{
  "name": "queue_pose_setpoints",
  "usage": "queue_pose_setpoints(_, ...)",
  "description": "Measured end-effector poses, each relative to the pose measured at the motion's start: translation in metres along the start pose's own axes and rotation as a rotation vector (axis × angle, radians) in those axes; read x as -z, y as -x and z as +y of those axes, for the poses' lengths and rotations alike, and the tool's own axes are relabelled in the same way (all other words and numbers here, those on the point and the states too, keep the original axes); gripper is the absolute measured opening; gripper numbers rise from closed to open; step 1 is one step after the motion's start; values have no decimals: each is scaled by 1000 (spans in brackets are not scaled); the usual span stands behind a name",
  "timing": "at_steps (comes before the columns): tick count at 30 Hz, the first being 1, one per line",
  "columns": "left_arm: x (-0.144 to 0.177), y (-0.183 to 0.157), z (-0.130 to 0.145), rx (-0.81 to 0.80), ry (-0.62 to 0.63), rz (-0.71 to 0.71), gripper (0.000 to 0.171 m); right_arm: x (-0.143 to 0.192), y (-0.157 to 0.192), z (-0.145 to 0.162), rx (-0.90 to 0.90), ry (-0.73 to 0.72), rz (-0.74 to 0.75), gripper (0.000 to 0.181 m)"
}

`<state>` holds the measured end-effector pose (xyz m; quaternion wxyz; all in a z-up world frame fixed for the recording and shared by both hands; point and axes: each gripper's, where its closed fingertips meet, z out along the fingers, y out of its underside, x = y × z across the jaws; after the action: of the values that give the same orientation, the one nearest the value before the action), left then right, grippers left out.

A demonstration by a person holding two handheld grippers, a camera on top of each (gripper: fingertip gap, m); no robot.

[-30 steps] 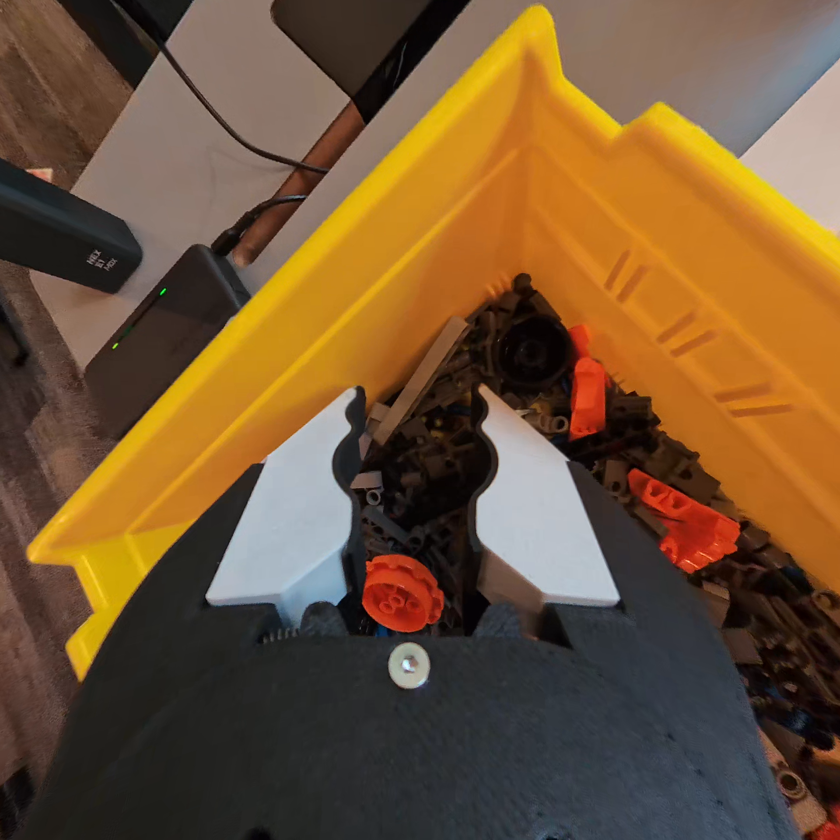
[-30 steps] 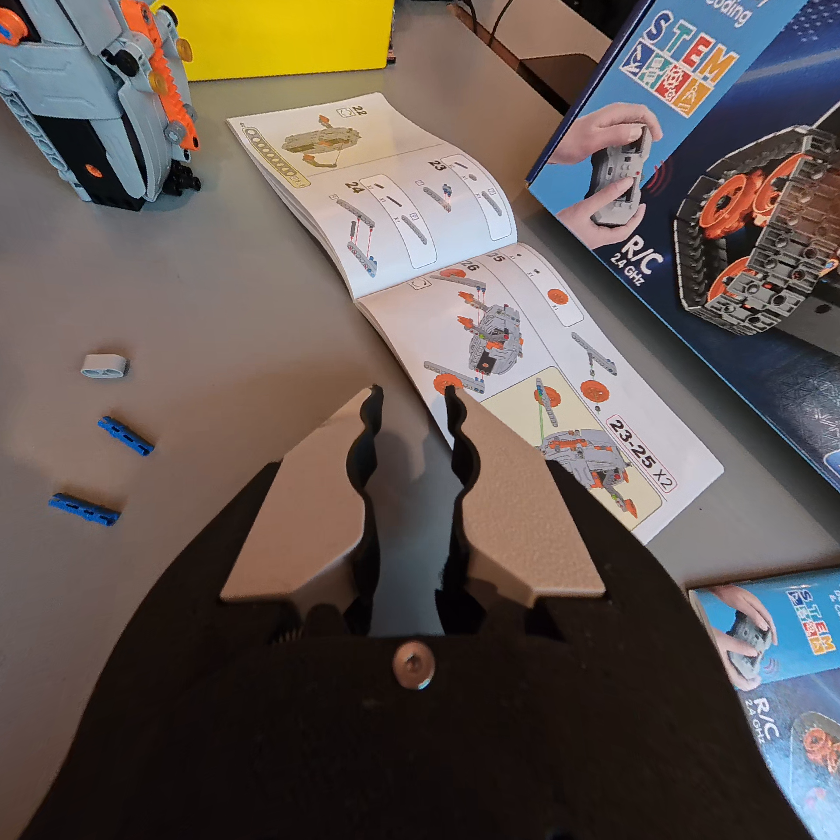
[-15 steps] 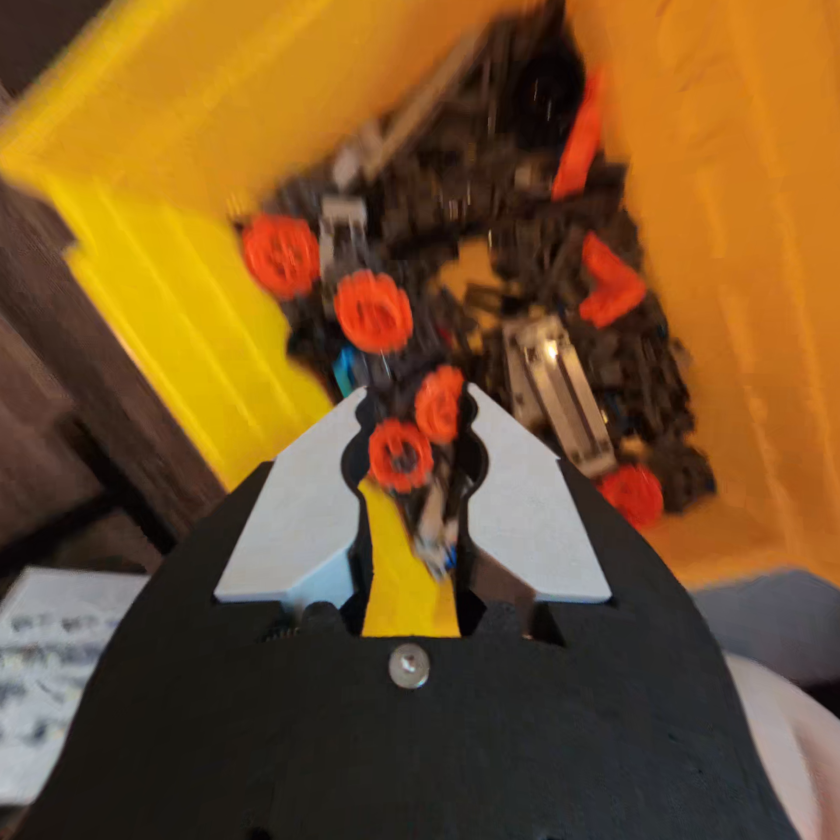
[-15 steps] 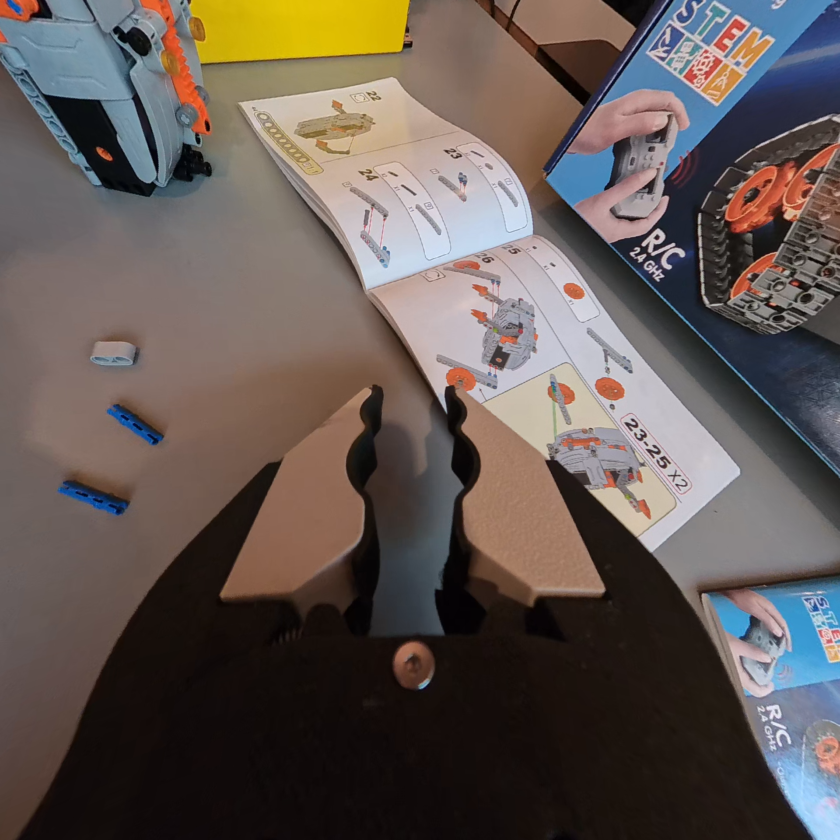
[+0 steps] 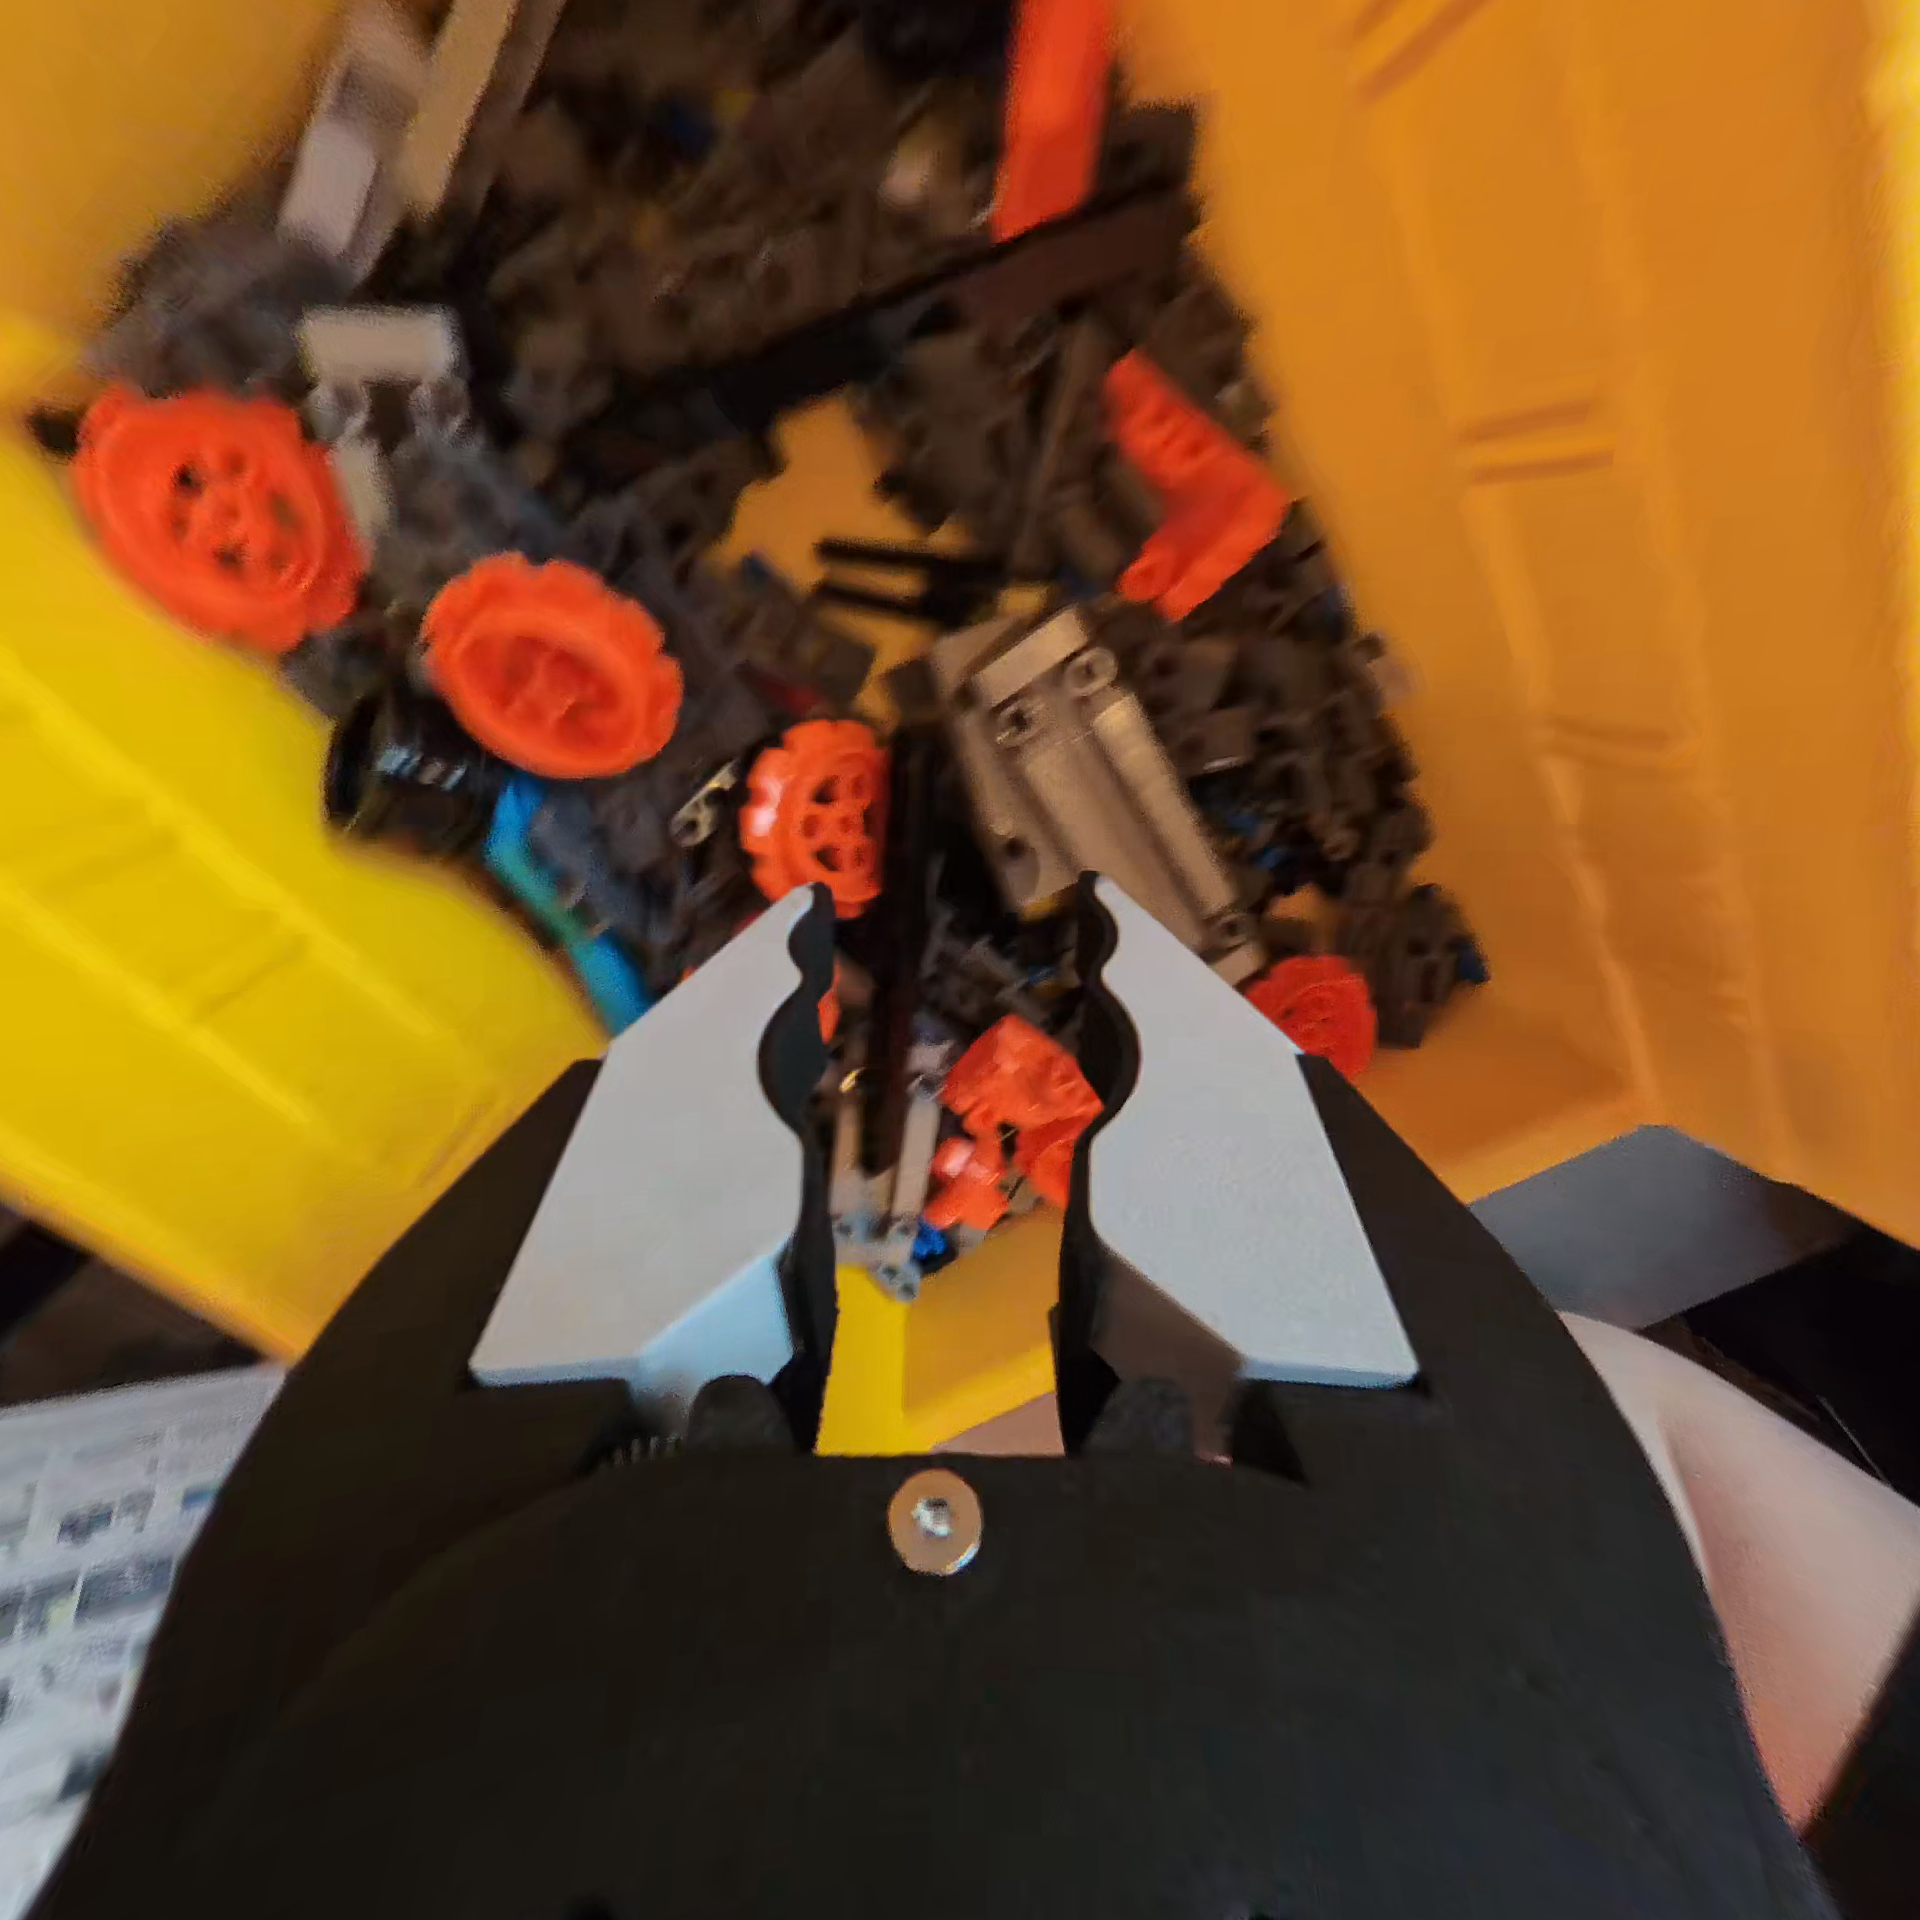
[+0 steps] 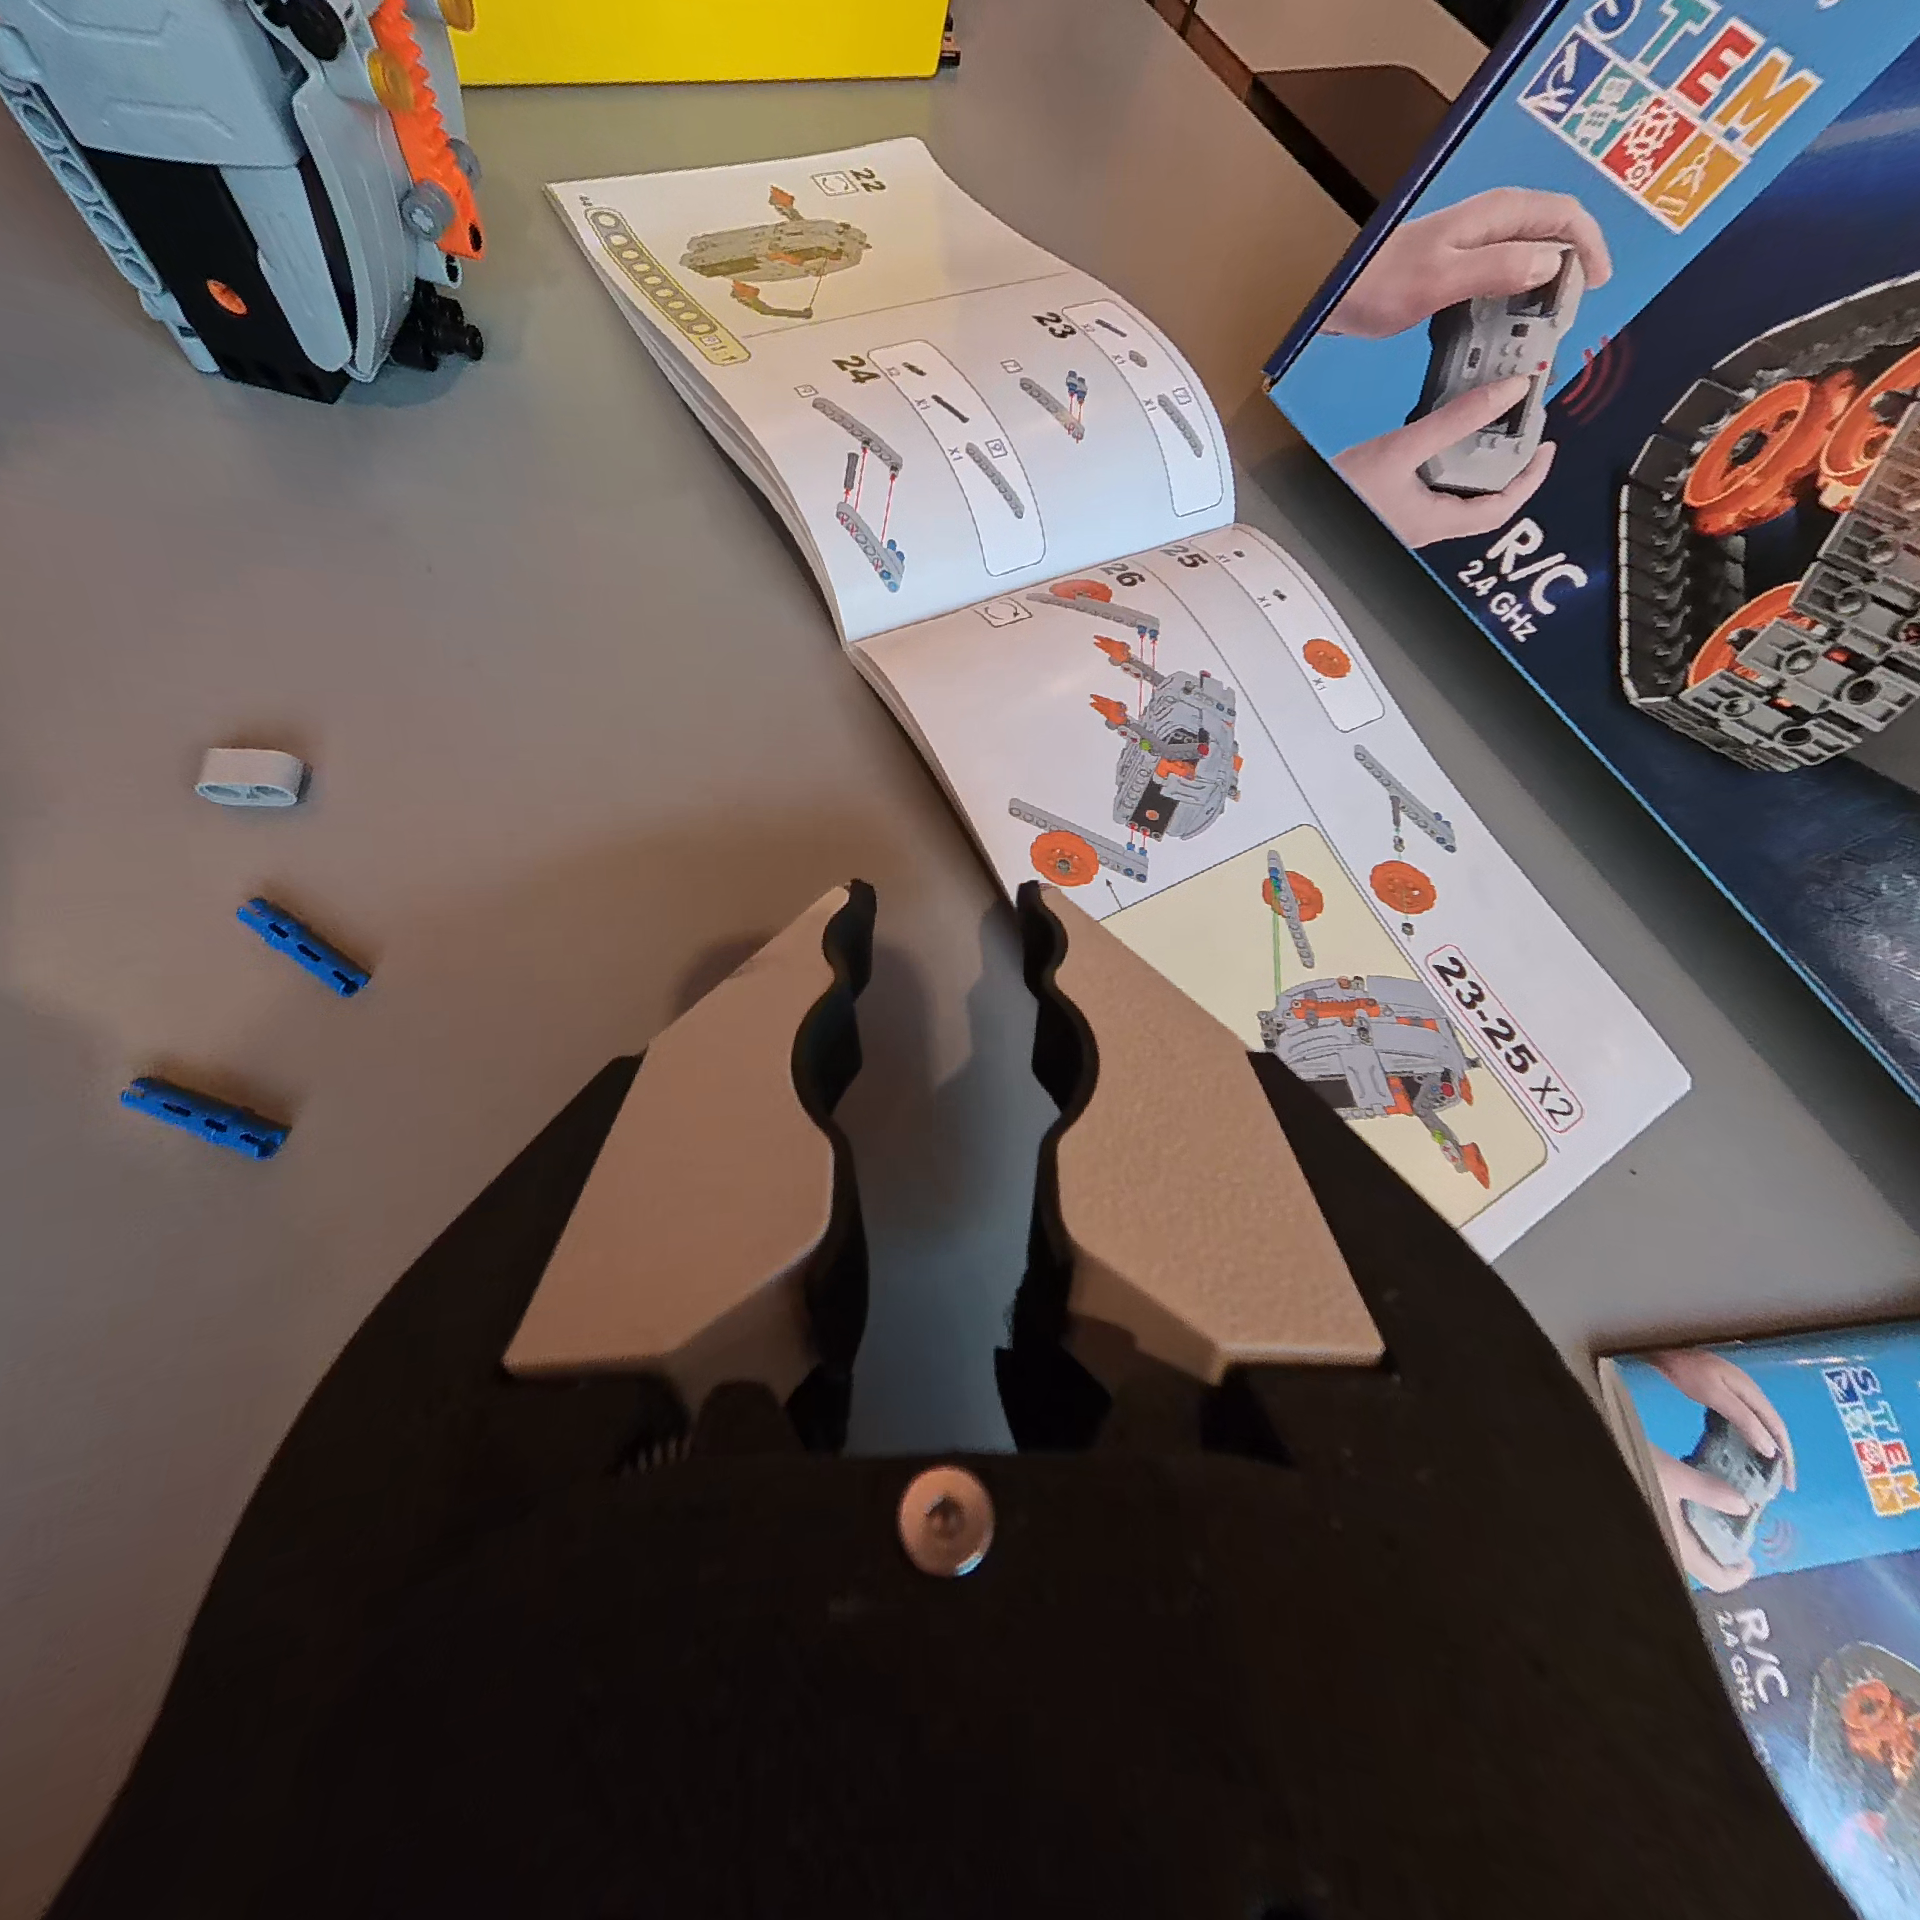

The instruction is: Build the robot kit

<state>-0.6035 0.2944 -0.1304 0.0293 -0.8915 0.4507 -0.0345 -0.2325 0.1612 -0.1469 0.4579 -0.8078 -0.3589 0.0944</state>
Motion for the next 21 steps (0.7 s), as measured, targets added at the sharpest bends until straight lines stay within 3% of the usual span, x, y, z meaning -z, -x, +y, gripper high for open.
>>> queue_pose_setpoints(4,-7,-32,-12,-80,35,87,49,-2,2,2,7,13,-6,27)
queue_pose_setpoints(7,-17,-40,-10,-33,107,113,47,-2,2,3,12,15,-6,27)
queue_pose_setpoints(12,-29,-25,5,1,264,12,34,-2,2,4,9,21,-9,27)
queue_pose_setpoints(15,-24,-16,13,21,259,-11,26,-3,3,5,8,23,-12,27)
queue_pose_setpoints(21,-6,6,41,212,220,-10,25,-4,2,6,5,28,-9,27)
